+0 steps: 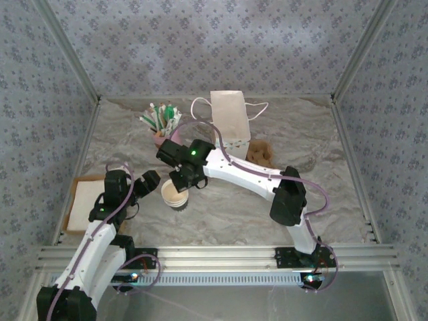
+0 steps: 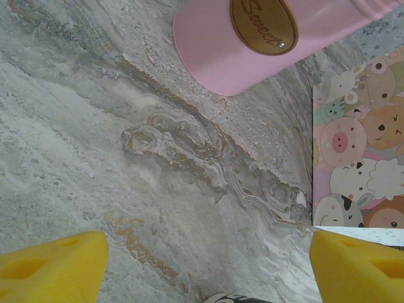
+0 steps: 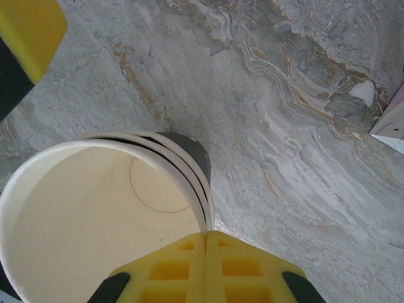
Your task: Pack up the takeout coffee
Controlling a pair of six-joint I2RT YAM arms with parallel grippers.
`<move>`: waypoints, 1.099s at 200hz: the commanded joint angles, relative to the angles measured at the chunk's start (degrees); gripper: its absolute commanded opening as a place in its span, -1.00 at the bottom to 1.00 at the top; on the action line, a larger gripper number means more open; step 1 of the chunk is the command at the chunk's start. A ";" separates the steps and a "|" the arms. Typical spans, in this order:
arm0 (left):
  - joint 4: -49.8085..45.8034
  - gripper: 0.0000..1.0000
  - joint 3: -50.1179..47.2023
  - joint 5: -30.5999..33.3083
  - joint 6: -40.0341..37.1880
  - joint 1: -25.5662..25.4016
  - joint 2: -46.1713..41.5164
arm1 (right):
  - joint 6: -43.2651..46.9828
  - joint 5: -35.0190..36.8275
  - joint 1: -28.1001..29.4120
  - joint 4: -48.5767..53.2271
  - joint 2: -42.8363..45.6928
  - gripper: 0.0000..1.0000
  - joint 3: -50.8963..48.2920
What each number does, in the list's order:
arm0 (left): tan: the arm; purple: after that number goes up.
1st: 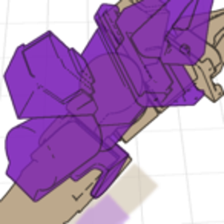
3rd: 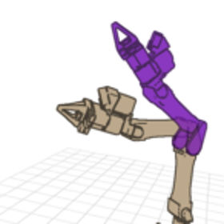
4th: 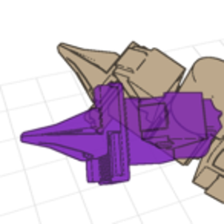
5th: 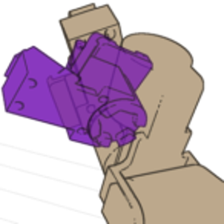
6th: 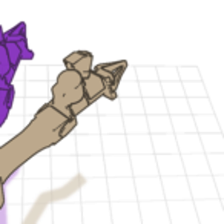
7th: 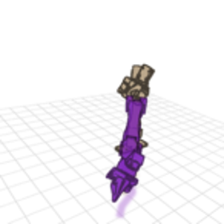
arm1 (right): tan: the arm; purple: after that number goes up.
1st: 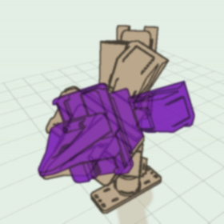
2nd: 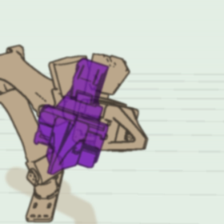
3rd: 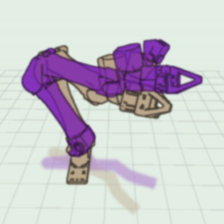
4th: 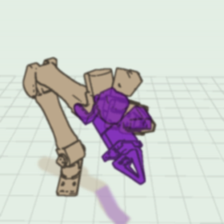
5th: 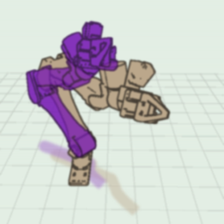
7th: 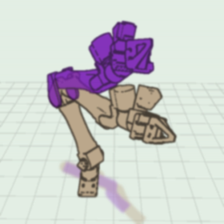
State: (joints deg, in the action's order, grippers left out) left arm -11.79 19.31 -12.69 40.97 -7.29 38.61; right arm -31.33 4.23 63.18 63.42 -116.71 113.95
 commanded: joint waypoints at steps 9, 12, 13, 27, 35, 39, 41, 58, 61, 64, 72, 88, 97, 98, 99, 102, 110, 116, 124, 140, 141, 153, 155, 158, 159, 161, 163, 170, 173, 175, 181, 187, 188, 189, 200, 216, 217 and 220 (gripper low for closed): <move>1.16 0.67 0.64 -0.91 -1.08 -0.43 -0.93 | -0.97 -0.36 -0.75 -0.01 1.45 -1.00 1.71; 1.18 0.67 0.64 -0.92 -1.16 -0.42 -0.96 | -1.01 -0.38 -0.84 0.03 1.41 -1.00 1.71; 1.17 0.67 0.64 -0.93 -1.16 -0.39 -0.93 | -1.01 -0.42 -0.85 0.04 1.45 -1.00 1.76; 1.11 0.67 0.63 -0.89 -1.11 -0.40 -0.99 | -1.01 -0.76 -1.13 -0.13 1.56 -1.00 1.80; 0.99 0.67 0.64 -0.98 -1.15 -0.40 -1.08 | -1.01 -0.94 -1.29 -0.23 1.57 -1.00 1.80; 0.98 0.67 0.64 -0.89 -1.21 -0.42 -1.16 | -1.01 -0.98 -1.30 -0.35 1.65 -1.00 1.80; 1.03 0.67 0.64 -0.88 -1.17 -0.39 -1.21 | -1.01 -1.06 -1.39 -0.39 1.65 -1.00 1.80; 0.74 0.67 0.70 -0.80 -1.16 -0.43 -1.51 | -1.01 -1.66 -1.69 -0.75 1.91 -1.00 1.71; 0.72 0.67 0.67 -0.76 -1.16 -0.37 -1.64 | -1.01 -1.73 -1.73 -0.82 1.92 -1.00 1.71; 0.72 0.67 0.64 -0.76 -1.22 -0.37 -1.69 | -1.01 -1.98 -1.76 -0.84 1.96 -1.00 1.71; 0.71 0.67 0.64 -0.68 -1.21 -0.40 -1.86 | -0.99 -2.40 -1.92 -1.11 2.08 -1.00 1.64; 0.63 0.67 0.64 -0.60 -1.22 -0.43 -1.98 | -0.99 -3.16 -2.18 -1.50 2.26 -1.00 1.66; 0.64 0.67 0.64 -0.59 -1.16 -0.47 -1.96 | -1.00 -3.49 -2.34 -1.65 2.23 -1.00 1.63; 0.64 0.67 0.64 -0.58 -1.16 -0.46 -1.96 | -1.00 -3.55 -2.35 -1.68 2.25 -1.00 1.63; 0.68 0.67 0.64 -0.63 -1.16 -0.45 -1.96 | -1.01 -3.63 -2.44 -1.75 2.26 -1.00 1.58; 0.71 0.67 0.64 -0.60 -1.16 -0.49 -1.96 | -1.01 -3.95 -2.50 -1.84 2.35 -1.00 1.50; 0.67 0.68 0.64 -0.55 -1.16 -0.45 -1.96 | -1.01 -4.75 -2.70 -2.35 2.44 -1.00 1.19; 0.71 0.68 0.63 -0.60 -1.23 -0.45 -1.91 | -1.06 -5.25 -2.92 -2.79 2.60 -1.00 0.82; 0.76 0.68 0.64 -0.58 -1.16 -0.49 -1.91 | -1.18 -5.75 -3.05 -3.33 2.91 -1.00 0.34; 0.71 0.68 0.55 -0.57 -1.24 -0.45 -1.88 | -1.43 -6.81 -3.38 -4.26 3.56 -1.00 -0.46; 0.71 0.68 0.60 -0.58 -1.24 -0.45 -1.87 | -1.45 -6.88 -3.39 -4.26 3.56 -1.00 -0.47; 0.81 0.68 0.55 -0.58 -1.32 -0.47 -1.87 | -1.53 -7.22 -3.63 -4.62 4.06 -1.00 -0.81; 0.81 0.68 0.55 -0.58 -1.26 -0.45 -1.87 | -1.54 -7.22 -3.66 -4.62 4.15 -1.00 -0.83; 0.81 0.68 0.55 -0.58 -1.29 -0.52 -1.85 | -1.48 -7.29 -3.74 -4.72 4.25 -1.00 -0.91; 0.85 0.68 0.55 -0.58 -1.27 -0.53 -1.86 | -1.47 -7.30 -3.75 -4.71 4.23 -1.00 -0.96; 0.82 0.69 0.55 -0.58 -1.27 -0.51 -1.83 | -1.52 -7.30 -3.80 -4.71 4.34 -1.00 -1.02; 0.76 0.68 0.55 -0.56 -1.30 -0.46 -1.79 | -1.51 -7.37 -3.84 -4.71 4.39 -1.00 -1.06; 0.89 0.68 0.55 -0.57 -1.29 -0.45 -1.78 | -1.51 -7.31 -3.95 -4.71 4.68 -1.00 -1.18; 0.89 0.68 0.55 -0.51 -1.29 -0.50 -1.78 | -1.53 -7.31 -3.94 -4.71 4.68 -1.00 -1.30; 0.89 0.68 0.55 -0.50 -1.26 -0.46 -1.78 | -1.54 -7.33 -4.07 -4.75 4.76 -1.00 -1.32; 0.89 0.69 0.55 -0.43 -1.33 -0.49 -1.74 | -1.54 -7.31 -4.09 -4.92 4.95 -1.00 -1.61; 0.90 0.68 0.48 -0.49 -1.31 -0.45 -1.70 | -1.54 -7.40 -4.25 -5.15 5.07 -1.00 -1.88; 0.94 0.68 0.47 -0.49 -1.28 -0.45 -1.70 | -1.54 -7.39 -4.32 -5.15 5.12 -1.00 -1.97; 0.96 0.68 0.47 -0.50 -1.26 -0.45 -1.70 | -1.58 -7.44 -4.30 -5.24 5.15 -1.00 -2.02; 0.98 0.68 0.46 -0.42 -1.27 -0.45 -1.70 | -1.58 -7.87 -4.59 -5.71 5.26 -1.00 -2.86; 1.05 0.69 0.46 -0.41 -1.26 -0.45 -1.61 | -1.87 -8.39 -5.14 -6.75 5.26 -1.00 -4.54; 1.06 0.68 0.46 -0.41 -1.29 -0.49 -1.61 | -1.88 -8.46 -5.16 -6.83 5.26 -1.00 -4.67; 1.07 0.68 0.46 -0.43 -1.27 -0.45 -1.61 | -1.94 -8.71 -5.29 -7.15 5.25 -1.00 -5.03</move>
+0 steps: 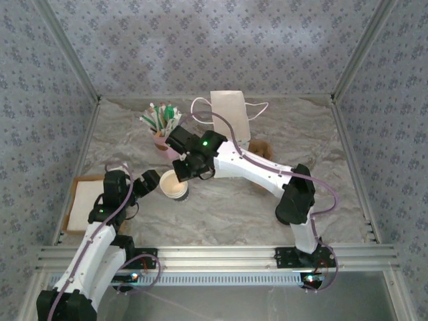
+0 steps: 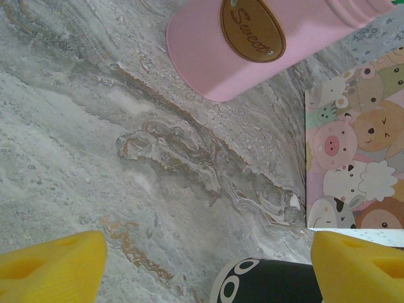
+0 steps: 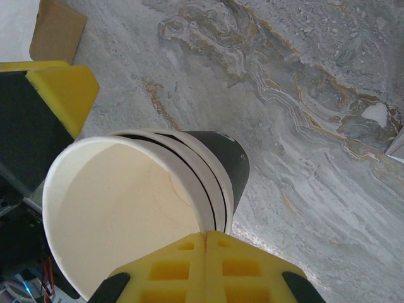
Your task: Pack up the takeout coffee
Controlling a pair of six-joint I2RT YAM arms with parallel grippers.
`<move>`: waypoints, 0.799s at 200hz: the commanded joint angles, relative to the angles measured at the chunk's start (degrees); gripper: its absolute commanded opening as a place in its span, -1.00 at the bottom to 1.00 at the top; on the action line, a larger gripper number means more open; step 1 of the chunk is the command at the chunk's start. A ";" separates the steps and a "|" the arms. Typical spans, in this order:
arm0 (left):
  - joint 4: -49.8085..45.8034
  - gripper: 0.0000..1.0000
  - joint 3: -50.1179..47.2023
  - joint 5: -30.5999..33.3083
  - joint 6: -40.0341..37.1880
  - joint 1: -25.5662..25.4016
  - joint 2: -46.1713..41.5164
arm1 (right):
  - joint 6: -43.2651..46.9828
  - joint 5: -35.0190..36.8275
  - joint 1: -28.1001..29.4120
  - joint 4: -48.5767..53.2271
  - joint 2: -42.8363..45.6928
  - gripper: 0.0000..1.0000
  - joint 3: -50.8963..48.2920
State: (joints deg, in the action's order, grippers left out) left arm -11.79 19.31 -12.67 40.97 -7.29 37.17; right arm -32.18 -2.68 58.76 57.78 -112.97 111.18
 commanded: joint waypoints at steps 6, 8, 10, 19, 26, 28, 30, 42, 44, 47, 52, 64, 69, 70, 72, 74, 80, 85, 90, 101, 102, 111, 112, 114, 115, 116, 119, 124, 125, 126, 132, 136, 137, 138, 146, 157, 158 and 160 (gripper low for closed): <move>1.15 0.68 0.45 -0.52 -1.24 -0.49 -0.08 | -1.26 -2.12 -1.08 -2.00 1.44 -1.00 -2.96; 1.20 0.68 0.46 -0.49 -1.24 -0.46 -0.08 | -1.27 -2.26 -1.14 -2.15 1.44 -1.00 -3.20; 1.17 0.69 0.46 -0.51 -1.24 -0.47 -0.08 | -1.36 -2.36 -1.23 -2.30 1.43 -1.00 -3.41; 1.16 0.68 0.46 -0.48 -1.26 -0.46 0.01 | -1.47 -2.63 -1.43 -2.74 1.27 -1.00 -4.07; 1.18 0.68 0.46 -0.49 -1.29 -0.49 0.01 | -1.53 -2.81 -1.54 -2.83 1.05 -0.95 -4.36; 1.21 0.68 0.46 -0.44 -1.25 -0.46 0.01 | -1.47 -2.78 -1.63 -2.84 1.01 -0.88 -4.43; 1.21 0.68 0.44 -0.39 -1.25 -0.49 0.05 | -1.43 -2.84 -1.63 -2.82 0.93 -0.82 -4.46; 1.22 0.68 0.39 -0.49 -1.26 -0.46 0.15 | -1.39 -2.84 -1.72 -2.61 0.48 -0.56 -4.39; 1.26 0.68 0.43 -0.51 -1.25 -0.45 0.18 | -1.46 -2.79 -1.72 -2.59 0.40 -0.54 -4.39; 1.29 0.68 0.45 -0.52 -1.24 -0.45 0.18 | -1.42 -2.84 -1.72 -2.52 0.32 -0.50 -4.39; 1.25 0.68 0.45 -0.52 -1.25 -0.49 0.25 | -1.39 -2.77 -1.77 -2.55 0.21 -0.46 -4.39; 1.33 0.69 0.42 -0.58 -1.32 -0.51 0.28 | -1.46 -2.83 -1.63 -2.50 0.04 -0.44 -4.31; 1.33 0.68 0.46 -0.56 -1.20 -0.45 0.27 | -1.54 -2.77 -1.63 -2.51 -0.05 -0.44 -4.23; 1.33 0.68 0.46 -0.58 -1.18 -0.45 0.27 | -1.55 -2.77 -1.63 -2.50 -0.10 -0.44 -4.22; 1.33 0.68 0.51 -0.58 -1.21 -0.47 0.27 | -1.56 -2.77 -1.63 -2.56 -0.11 -0.44 -4.17; 1.31 0.68 0.48 -0.60 -1.30 -0.45 0.27 | -1.56 -2.79 -1.63 -2.51 -0.18 -0.44 -4.14; 1.29 0.68 0.44 -0.54 -1.29 -0.46 0.27 | -1.54 -2.77 -1.55 -2.41 -0.28 -0.44 -4.04; 1.27 0.68 0.46 -0.59 -1.31 -0.46 0.27 | -1.55 -2.74 -1.55 -2.18 -0.40 -0.44 -3.89; 1.31 0.68 0.46 -0.60 -1.25 -0.49 0.19 | -1.55 -2.67 -1.44 -2.07 -0.49 -0.44 -3.72; 1.29 0.68 0.45 -0.54 -1.29 -0.45 0.18 | -1.49 -2.38 -1.37 -1.50 -0.89 -0.45 -3.23; 1.27 0.68 0.46 -0.57 -1.22 -0.45 0.18 | -1.44 -2.36 -1.33 -1.42 -0.91 -0.45 -3.19; 1.21 0.68 0.54 -0.61 -1.26 -0.47 0.17 | -1.35 -1.94 -1.28 -0.60 -1.35 -0.45 -2.62; 1.18 0.68 0.50 -0.61 -1.30 -0.46 0.18 | -1.32 -1.87 -1.28 -0.54 -1.41 -0.45 -2.58; 1.16 0.68 0.54 -0.58 -1.26 -0.45 0.18 | -1.31 -1.76 -1.22 -0.38 -1.50 -0.45 -2.44; 1.20 0.69 0.55 -0.55 -1.29 -0.45 0.19 | -1.30 -1.65 -1.21 -0.34 -1.52 -0.45 -2.40; 1.18 0.69 0.55 -0.58 -1.31 -0.45 0.19 | -1.30 -1.59 -1.20 -0.23 -1.58 -0.45 -2.34; 1.16 0.68 0.55 -0.58 -1.25 -0.47 0.17 | -1.38 -1.44 -1.15 -0.10 -1.68 -0.45 -2.21; 1.18 0.68 0.55 -0.54 -1.21 -0.45 0.10 | -1.32 -1.05 -1.11 0.32 -1.85 -0.45 -1.98; 1.17 0.68 0.55 -0.53 -1.18 -0.49 0.10 | -1.36 -0.99 -1.06 0.41 -1.88 -0.45 -1.91; 1.16 0.69 0.55 -0.57 -1.17 -0.51 0.05 | -1.33 -1.00 -1.04 0.41 -1.89 -0.45 -1.87; 1.18 0.68 0.55 -0.60 -1.20 -0.45 0.10 | -1.23 -0.72 -0.97 0.72 -2.11 -0.45 -1.61; 1.16 0.68 0.55 -0.53 -1.24 -0.49 0.10 | -1.25 -0.65 -0.93 1.00 -2.17 -0.45 -1.51; 1.16 0.68 0.55 -0.57 -1.24 -0.47 0.10 | -1.28 -0.65 -0.89 1.05 -2.17 -0.45 -1.46; 1.16 0.68 0.60 -0.59 -1.20 -0.46 0.05 | -1.25 -0.66 -0.87 1.08 -2.21 -0.45 -1.43; 1.09 0.68 0.51 -0.59 -1.16 -0.51 0.10 | -1.21 -0.36 -0.78 1.36 -2.47 -0.45 -1.31; 1.08 0.68 0.56 -0.69 -1.16 -0.45 0.09 | -1.13 -0.16 -0.75 1.63 -2.75 -0.45 -1.07; 1.07 0.68 0.56 -0.69 -1.16 -0.45 0.05 | -1.13 -0.15 -0.75 1.63 -2.77 -0.45 -1.06; 1.07 0.68 0.55 -0.69 -1.16 -0.47 0.09 | -1.13 -0.12 -0.75 1.63 -2.78 -0.46 -1.05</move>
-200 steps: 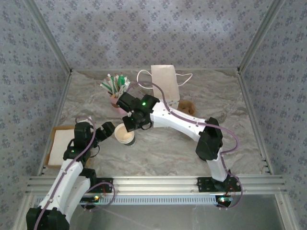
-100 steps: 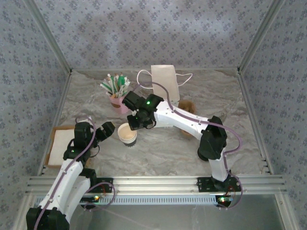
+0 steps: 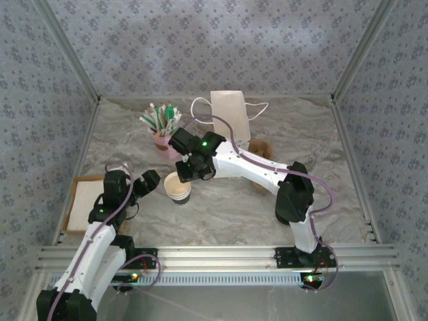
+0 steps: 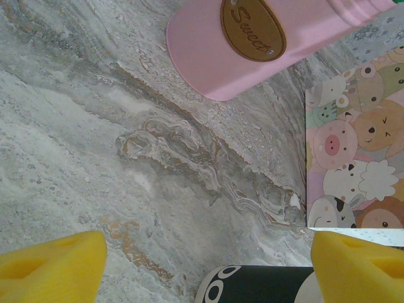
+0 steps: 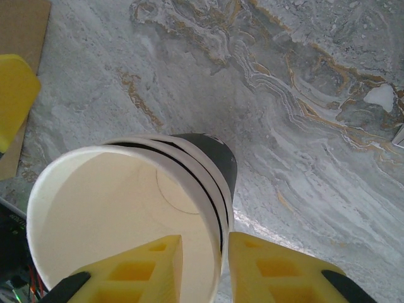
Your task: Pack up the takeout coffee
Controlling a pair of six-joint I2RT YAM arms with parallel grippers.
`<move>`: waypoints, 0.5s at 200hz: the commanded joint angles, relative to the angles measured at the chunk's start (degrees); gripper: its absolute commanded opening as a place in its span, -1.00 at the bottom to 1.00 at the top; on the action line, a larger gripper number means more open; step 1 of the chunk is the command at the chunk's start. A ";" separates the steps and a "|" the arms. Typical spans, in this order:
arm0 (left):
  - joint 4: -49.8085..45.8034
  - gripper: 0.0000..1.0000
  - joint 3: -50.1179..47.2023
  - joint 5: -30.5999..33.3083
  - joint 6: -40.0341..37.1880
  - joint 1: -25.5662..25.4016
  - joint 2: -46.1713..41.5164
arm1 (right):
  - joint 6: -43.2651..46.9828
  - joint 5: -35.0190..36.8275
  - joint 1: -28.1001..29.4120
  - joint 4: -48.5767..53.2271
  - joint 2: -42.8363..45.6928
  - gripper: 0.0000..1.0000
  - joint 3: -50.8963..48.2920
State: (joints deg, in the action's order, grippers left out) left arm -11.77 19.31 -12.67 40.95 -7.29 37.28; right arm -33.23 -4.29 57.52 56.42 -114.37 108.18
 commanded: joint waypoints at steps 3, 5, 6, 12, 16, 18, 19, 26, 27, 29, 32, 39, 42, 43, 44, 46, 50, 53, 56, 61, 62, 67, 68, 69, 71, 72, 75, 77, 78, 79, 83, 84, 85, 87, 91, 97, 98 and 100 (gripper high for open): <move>1.10 0.69 0.55 -0.68 -1.20 -0.50 -0.01 | -0.06 1.64 0.56 3.02 -1.45 -0.46 2.01; 1.06 0.68 0.55 -0.69 -1.17 -0.46 -0.01 | -0.07 1.68 0.55 3.04 -1.51 -0.47 2.03; 1.05 0.68 0.55 -0.65 -1.15 -0.45 -0.01 | -0.03 1.71 0.52 3.06 -1.54 -0.47 2.08; 1.05 0.68 0.59 -0.69 -1.13 -0.46 -0.03 | -0.07 1.97 0.66 3.42 -1.77 -0.49 2.33; 1.06 0.68 0.57 -0.69 -1.13 -0.46 -0.03 | -0.04 2.02 0.65 3.51 -1.89 -0.51 2.49; 1.05 0.69 0.56 -0.69 -1.13 -0.49 -0.02 | -0.07 2.10 0.66 3.52 -1.95 -0.51 2.59; 1.05 0.69 0.55 -0.65 -1.13 -0.47 -0.01 | -0.03 2.10 0.66 3.60 -1.98 -0.52 2.62; 1.05 0.69 0.54 -0.73 -1.18 -0.47 -0.01 | 0.08 2.18 0.81 3.75 -2.07 -0.56 2.80; 1.05 0.69 0.55 -0.71 -1.20 -0.46 -0.01 | 0.04 2.14 0.83 3.72 -2.12 -0.57 2.81; 1.05 0.69 0.55 -0.70 -1.22 -0.45 -0.01 | 0.02 2.13 0.84 3.72 -2.16 -0.59 2.89; 1.05 0.69 0.55 -0.77 -1.14 -0.49 -0.01 | 0.02 2.17 0.83 3.77 -2.17 -0.61 2.98; 1.05 0.69 0.63 -0.78 -1.21 -0.46 -0.01 | 0.03 2.10 0.93 3.81 -2.18 -0.66 3.08; 1.05 0.69 0.64 -0.78 -1.14 -0.51 -0.01 | 0.01 2.18 0.88 3.86 -2.18 -0.68 3.15; 1.05 0.69 0.64 -0.78 -1.14 -0.48 0.03 | 0.01 2.18 0.90 3.87 -2.18 -0.68 3.17; 1.05 0.69 0.64 -0.78 -1.14 -0.46 0.01 | 0.01 2.18 0.96 3.87 -2.18 -0.69 3.17; 1.05 0.69 0.64 -0.78 -1.14 -0.45 -0.01 | 0.01 2.21 1.00 3.91 -2.18 -0.69 3.18; 1.04 0.69 0.64 -0.78 -1.13 -0.46 0.04 | 0.02 2.26 1.01 4.00 -2.17 -0.70 3.30; 1.05 0.69 0.64 -0.76 -1.16 -0.45 0.01 | 0.09 2.27 1.02 4.12 -2.13 -0.71 3.41; 1.00 0.69 0.64 -0.78 -1.16 -0.45 0.03 | 0.10 2.26 1.02 4.17 -2.09 -0.72 3.44; 1.06 0.69 0.64 -0.78 -1.18 -0.51 0.06 | 0.14 2.33 1.02 4.28 -2.09 -0.73 3.60; 1.05 0.69 0.64 -0.78 -1.25 -0.48 0.02 | 0.12 2.35 1.02 4.30 -2.04 -0.73 3.61; 1.05 0.69 0.64 -0.78 -1.21 -0.47 0.07 | 0.10 2.40 0.95 4.44 -2.00 -0.73 3.70; 1.05 0.69 0.64 -0.78 -1.26 -0.46 0.08 | 0.10 2.42 0.94 4.46 -1.96 -0.73 3.70; 1.05 0.69 0.64 -0.83 -1.24 -0.45 0.08 | 0.10 2.48 0.93 4.43 -1.94 -0.73 3.70; 1.05 0.69 0.60 -0.86 -1.23 -0.56 0.08 | 0.10 2.52 0.98 4.47 -1.87 -0.73 3.77; 1.05 0.69 0.62 -0.86 -1.27 -0.54 0.08 | 0.14 2.53 1.04 4.52 -1.89 -0.73 3.78; 1.05 0.69 0.63 -0.87 -1.27 -0.51 0.03 | 0.19 2.50 1.02 4.52 -1.83 -0.72 3.79; 1.07 0.69 0.64 -0.87 -1.23 -0.59 0.07 | 0.19 2.57 1.02 4.58 -1.78 -0.71 3.79; 1.06 0.69 0.64 -0.87 -1.27 -0.56 0.07 | 0.19 2.55 1.02 4.58 -1.76 -0.70 3.79; 1.05 0.69 0.64 -0.87 -1.25 -0.55 0.07 | 0.19 2.55 1.02 4.57 -1.79 -0.68 3.84; 1.05 0.69 0.64 -0.90 -1.22 -0.53 0.08 | 0.19 2.59 1.01 4.73 -1.74 -0.62 3.79; 1.09 0.69 0.64 -0.88 -1.27 -0.53 0.08 | 0.19 2.61 1.02 4.74 -1.74 -0.60 3.79; 1.11 0.69 0.64 -0.92 -1.24 -0.53 0.08 | 0.23 2.62 0.97 4.79 -1.74 -0.58 3.79; 1.13 0.69 0.64 -0.90 -1.23 -0.53 0.08 | 0.29 2.71 0.99 4.82 -1.76 -0.55 3.79; 1.20 0.69 0.56 -0.90 -1.23 -0.53 0.12 | 0.32 2.82 0.99 4.88 -1.66 -0.51 3.75; 1.14 0.69 0.56 -0.90 -1.22 -0.56 0.16 | 0.29 3.10 1.02 4.97 -1.61 -0.49 3.79; 1.18 0.69 0.56 -0.93 -1.22 -0.55 0.16 | 0.28 3.17 1.06 4.99 -1.63 -0.49 3.79; 1.21 0.69 0.55 -0.95 -1.22 -0.56 0.16 | 0.28 3.18 1.03 5.05 -1.60 -0.49 3.73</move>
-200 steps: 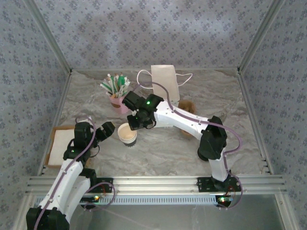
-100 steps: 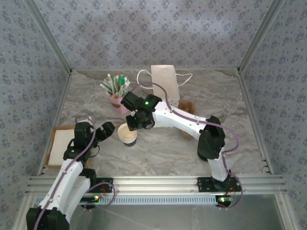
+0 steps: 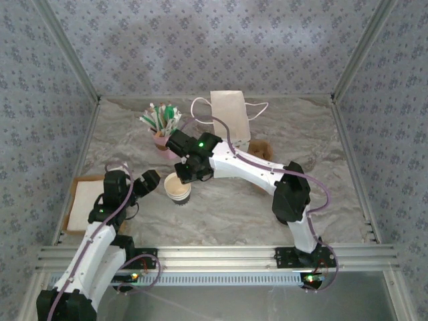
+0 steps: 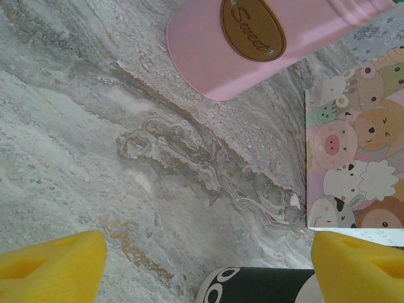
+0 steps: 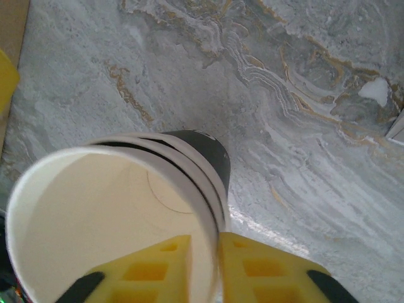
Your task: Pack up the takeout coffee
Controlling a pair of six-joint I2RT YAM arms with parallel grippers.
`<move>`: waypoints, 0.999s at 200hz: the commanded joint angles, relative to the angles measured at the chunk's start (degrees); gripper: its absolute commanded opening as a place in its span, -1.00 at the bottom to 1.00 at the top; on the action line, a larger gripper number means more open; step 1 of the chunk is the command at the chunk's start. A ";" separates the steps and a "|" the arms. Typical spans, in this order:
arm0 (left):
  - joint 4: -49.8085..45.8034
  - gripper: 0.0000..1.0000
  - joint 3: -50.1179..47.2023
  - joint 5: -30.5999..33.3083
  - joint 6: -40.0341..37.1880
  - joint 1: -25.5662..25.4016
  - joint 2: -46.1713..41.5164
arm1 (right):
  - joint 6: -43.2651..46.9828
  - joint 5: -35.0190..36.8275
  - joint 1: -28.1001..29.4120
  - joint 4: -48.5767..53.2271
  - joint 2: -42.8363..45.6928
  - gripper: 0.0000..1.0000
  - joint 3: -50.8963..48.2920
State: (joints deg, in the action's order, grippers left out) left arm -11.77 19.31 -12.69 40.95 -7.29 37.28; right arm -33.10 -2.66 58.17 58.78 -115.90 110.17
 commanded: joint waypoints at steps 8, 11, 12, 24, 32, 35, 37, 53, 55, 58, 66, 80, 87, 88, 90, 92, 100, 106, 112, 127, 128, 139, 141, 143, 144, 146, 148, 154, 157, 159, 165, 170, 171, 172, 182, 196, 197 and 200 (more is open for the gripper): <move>1.22 0.69 0.61 -0.93 -1.23 -0.64 0.25 | 0.14 1.77 0.43 2.67 0.05 -0.49 1.72; 1.23 0.69 0.63 -0.91 -1.22 -0.62 0.27 | 0.14 1.79 0.47 2.65 0.06 -0.50 1.67; 1.23 0.69 0.63 -0.92 -1.22 -0.62 0.31 | 0.14 1.78 0.50 2.65 0.10 -0.50 1.69; 1.32 0.69 0.64 -0.93 -1.23 -0.71 0.43 | 0.14 2.01 0.63 2.73 0.19 -0.55 1.70; 1.38 0.69 0.64 -0.94 -1.27 -0.78 0.50 | 0.17 2.00 0.70 2.72 0.19 -0.59 1.69; 1.39 0.69 0.64 -0.94 -1.23 -0.76 0.51 | 0.15 2.04 0.71 2.69 0.16 -0.61 1.70; 1.40 0.69 0.64 -0.94 -1.25 -0.74 0.52 | 0.14 2.04 0.71 2.71 0.15 -0.63 1.69; 1.45 0.69 0.64 -0.89 -1.22 -0.83 0.60 | 0.14 1.90 0.71 2.74 0.08 -0.79 1.63; 1.41 0.69 0.64 -0.92 -1.22 -0.80 0.60 | 0.17 1.85 0.69 2.74 0.06 -0.81 1.63; 1.47 0.69 0.64 -0.93 -1.22 -0.81 0.68 | 0.15 1.82 0.71 2.74 0.06 -0.83 1.63; 1.47 0.69 0.59 -0.91 -1.23 -0.84 0.69 | 0.15 1.78 0.67 2.74 0.14 -0.88 1.61; 1.34 0.69 0.64 -1.02 -1.29 -0.81 0.78 | 0.17 2.01 0.71 2.81 0.31 -0.96 1.62; 1.16 0.69 0.79 -1.48 -1.18 -0.80 0.69 | 0.06 2.06 0.64 2.83 0.49 -0.98 1.58; 1.10 0.69 0.80 -1.56 -1.16 -0.80 0.69 | 0.10 2.05 0.68 2.83 0.54 -0.98 1.52; 1.00 0.69 0.86 -1.73 -1.14 -0.82 0.63 | 0.11 2.04 0.66 2.83 0.62 -0.99 1.53; 0.88 0.69 0.94 -1.84 -1.14 -0.80 0.57 | 0.07 2.06 0.70 2.76 0.72 -0.99 1.49; -0.23 0.69 1.43 -2.29 -1.30 -0.81 0.31 | -0.02 2.06 0.55 2.57 1.07 -1.00 1.25; -1.46 0.69 1.83 -2.48 -1.11 -0.80 0.02 | -0.10 1.86 0.34 2.40 1.39 -1.00 1.08; -2.88 0.69 2.38 -2.80 -0.68 -0.80 -0.16 | -0.11 1.49 0.21 2.07 1.69 -1.00 0.86; -6.74 0.69 3.34 -5.02 0.70 -0.85 -0.74 | -0.21 0.07 -0.31 1.24 2.57 -1.00 0.21; -7.02 0.69 3.35 -5.13 0.84 -0.87 -0.81 | -0.21 0.00 -0.32 1.24 2.63 -1.00 0.21; -9.20 0.67 3.17 -7.55 1.98 -0.86 -2.00 | -0.29 -0.91 -0.58 0.86 3.17 -1.00 -0.02; -9.34 0.67 3.05 -8.06 2.28 -0.81 -2.33 | -0.23 -1.00 -0.66 0.77 3.25 -1.00 -0.17; -9.59 0.66 2.96 -8.47 2.58 -0.82 -2.66 | -0.21 -1.20 -0.73 0.69 3.36 -1.00 -0.25; -9.72 0.66 2.90 -8.70 2.70 -0.81 -2.83 | -0.21 -1.30 -0.75 0.61 3.42 -1.00 -0.32; -9.99 0.66 2.79 -9.16 2.90 -0.80 -3.24 | -0.23 -1.50 -0.82 0.56 3.51 -1.00 -0.42; -10.30 0.65 2.69 -9.50 3.10 -0.80 -3.63 | -0.26 -1.61 -0.90 0.48 3.56 -1.00 -0.53; -11.46 0.64 2.49 -10.25 3.61 -0.80 -5.04 | -0.21 -2.12 -1.09 0.16 3.74 -1.00 -0.83; -12.06 0.63 2.42 -10.49 3.73 -0.80 -5.76 | -0.20 -2.39 -1.25 -0.02 3.88 -1.00 -1.02; -12.51 0.63 2.40 -10.62 3.84 -0.80 -6.17 | -0.21 -2.58 -1.29 -0.15 3.96 -1.00 -1.08; -13.69 0.63 2.32 -10.98 4.16 -0.80 -7.71 | -0.06 -2.87 -1.51 -0.34 4.09 -1.00 -1.42; -14.59 0.62 2.20 -11.29 4.53 -0.84 -8.84 | -0.12 -3.12 -1.65 -0.55 4.31 -1.00 -1.65; -14.77 0.62 2.21 -11.39 4.55 -0.82 -9.00 | -0.12 -3.09 -1.65 -0.62 4.34 -1.00 -1.64; -14.95 0.62 2.22 -11.43 4.57 -0.81 -9.25 | -0.12 -3.12 -1.66 -0.65 4.35 -1.00 -1.63; -15.92 0.62 1.97 -12.68 5.36 -0.80 -11.24 | -0.10 -3.60 -1.84 -1.08 4.59 -1.00 -2.11; -16.41 0.61 1.66 -14.91 6.27 -0.84 -13.10 | -0.08 -4.49 -2.14 -1.78 4.90 -1.00 -2.58; -16.42 0.61 1.68 -15.04 6.30 -0.82 -13.24 | -0.10 -4.52 -2.16 -1.85 4.94 -1.00 -2.63; -16.55 0.61 1.63 -15.39 6.47 -0.80 -13.46 | -0.08 -4.66 -2.30 -1.97 4.97 -1.00 -2.67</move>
State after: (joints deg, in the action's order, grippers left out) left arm -24.53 19.92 -22.83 45.12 -7.88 26.33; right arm -33.06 -4.97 56.40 57.98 -113.36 108.42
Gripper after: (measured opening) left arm 0.807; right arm 0.062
